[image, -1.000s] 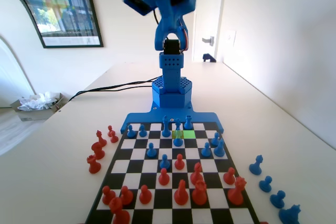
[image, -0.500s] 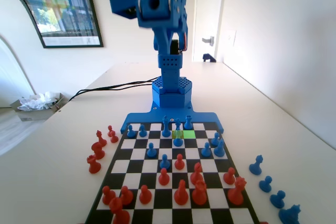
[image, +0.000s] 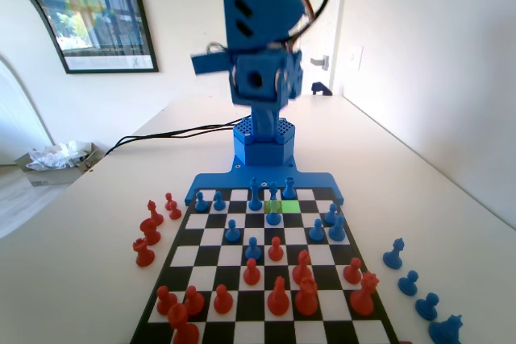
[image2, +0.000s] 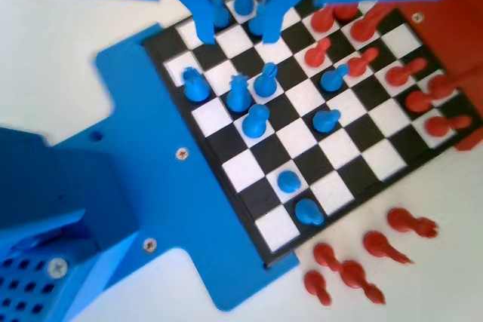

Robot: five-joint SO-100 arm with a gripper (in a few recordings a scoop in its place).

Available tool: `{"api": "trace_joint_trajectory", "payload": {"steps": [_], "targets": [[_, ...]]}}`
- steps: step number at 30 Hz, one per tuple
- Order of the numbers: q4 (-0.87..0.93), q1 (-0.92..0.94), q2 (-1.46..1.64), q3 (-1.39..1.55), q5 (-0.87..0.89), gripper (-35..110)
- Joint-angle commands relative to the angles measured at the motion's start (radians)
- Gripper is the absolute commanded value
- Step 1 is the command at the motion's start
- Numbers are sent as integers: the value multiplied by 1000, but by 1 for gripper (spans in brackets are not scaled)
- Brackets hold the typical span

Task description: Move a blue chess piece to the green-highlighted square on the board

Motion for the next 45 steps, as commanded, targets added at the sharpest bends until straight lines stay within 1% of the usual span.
{"api": "trace_joint_trajectory", "payload": {"steps": [1, 15, 24, 34, 45], "targets": [[-46, -20, -5, 21, 23, 10], [-222, -63, -78, 127, 83, 10], [-311, -31, -141, 163, 67, 9], [-330, -5, -179, 143, 61, 10], [-390, 2, -236, 141, 58, 10]]}}
